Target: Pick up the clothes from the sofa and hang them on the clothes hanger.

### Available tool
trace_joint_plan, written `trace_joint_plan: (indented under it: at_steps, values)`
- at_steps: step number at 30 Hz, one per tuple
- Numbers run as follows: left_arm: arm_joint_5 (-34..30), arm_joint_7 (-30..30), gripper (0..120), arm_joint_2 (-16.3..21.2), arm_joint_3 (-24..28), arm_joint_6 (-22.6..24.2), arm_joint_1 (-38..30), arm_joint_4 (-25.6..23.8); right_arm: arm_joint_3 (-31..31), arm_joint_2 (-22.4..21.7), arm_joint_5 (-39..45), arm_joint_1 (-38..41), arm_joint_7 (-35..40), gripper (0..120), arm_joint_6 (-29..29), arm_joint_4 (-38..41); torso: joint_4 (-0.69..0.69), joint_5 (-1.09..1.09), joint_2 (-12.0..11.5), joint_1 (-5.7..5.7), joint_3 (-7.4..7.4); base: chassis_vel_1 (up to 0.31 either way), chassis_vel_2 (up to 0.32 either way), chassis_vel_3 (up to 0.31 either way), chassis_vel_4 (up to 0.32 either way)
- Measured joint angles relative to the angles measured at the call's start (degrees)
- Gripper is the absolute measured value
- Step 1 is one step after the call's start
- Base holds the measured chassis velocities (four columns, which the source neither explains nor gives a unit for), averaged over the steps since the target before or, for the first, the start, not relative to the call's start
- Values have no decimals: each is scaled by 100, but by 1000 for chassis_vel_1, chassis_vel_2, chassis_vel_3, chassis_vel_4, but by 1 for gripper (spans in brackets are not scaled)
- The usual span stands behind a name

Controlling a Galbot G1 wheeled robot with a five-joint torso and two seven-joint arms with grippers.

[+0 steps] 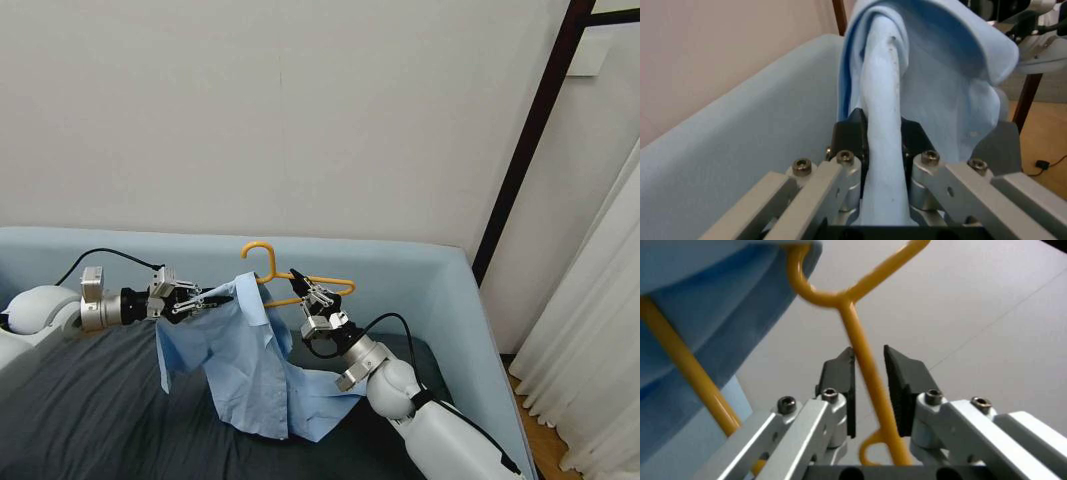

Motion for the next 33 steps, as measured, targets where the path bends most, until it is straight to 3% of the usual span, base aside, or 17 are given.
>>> trace_joint_plan:
  at_steps: [2, 4, 6, 7, 8, 9, 12, 15, 22, 24, 27, 30, 33]
  values:
    - [2, -100, 8, -42, -30, 3, 13, 59, -79, -53, 379, -34, -29, 30, 85, 49, -1, 0, 0, 0, 0, 0, 0, 0, 0]
    - [2, -140, 8, -52, -38, 5, 15, 80, -116, -74, 584, -45, -75, 31, 139, 70, -1, 0, 0, 0, 0, 0, 0, 0, 0]
    - [23, -299, 8, -91, -62, 7, 16, 157, -439, -178, 2089, -81, -442, 43, 570, 162, -1, 0, 0, 0, 0, 0, 0, 0, 0]
    - [36, -337, 8, -97, -64, 6, 16, 168, -490, -190, 2357, -89, -532, 45, 652, 174, -1, 0, 0, 0, 0, 0, 0, 0, 0]
    - [95, -477, 8, -113, -72, 7, 16, 189, -627, -226, 3432, -144, -1055, 51, 1008, 178, 1, -1, 0, 0, 0, 0, 0, 0, 0]
    - [125, -566, 8, -119, -82, 5, 24, 189, -640, -238, 3885, -173, -1407, 56, 1184, 109, 1, 0, 0, 0, 0, 0, 0, 0, 0]
    - [166, -656, 8, -119, -104, 3, 38, 180, -605, -275, 4412, -228, -1970, 65, 1308, -139, 1, 0, 0, -1, 0, 0, 0, 0, 0]
    - [306, -673, 8, -94, -161, -3, 92, 159, -531, -308, 4784, -259, -2344, 79, 1012, -582, -2, 0, 0, 0, 0, 0, 0, 0, 0]
    - [504, -672, 8, -19, -296, -34, 259, 172, -260, -180, 4455, -120, -2085, 98, 71, -1437, 0, 0, 0, 0, 0, 0, 0, 0, 0]
    - [632, -672, 8, 21, -473, -39, 507, 178, -47, -107, 3772, 18, -2351, 100, -257, -2036, 0, 0, 0, 0, 0, 0, 0, 0, 0]
    - [861, -673, 8, 54, -635, -39, 857, 160, -35, -87, 3507, 26, -2788, 100, -678, -2209, -2, -1, 0, 0, 0, 0, 0, 0, 0]
    - [1133, -687, 8, 43, -716, -45, 1035, 202, -16, 30, 3190, 27, -2986, 100, -728, -2419, -1, -1, 1, -1, 0, 0, 0, 0, 0]
    - [1418, -798, 8, -24, -758, -99, 1148, 365, 132, 333, 2136, 88, -3128, 100, -430, -2928, 2, -1, 0, -1, 0, 0, 0, 0, 0]
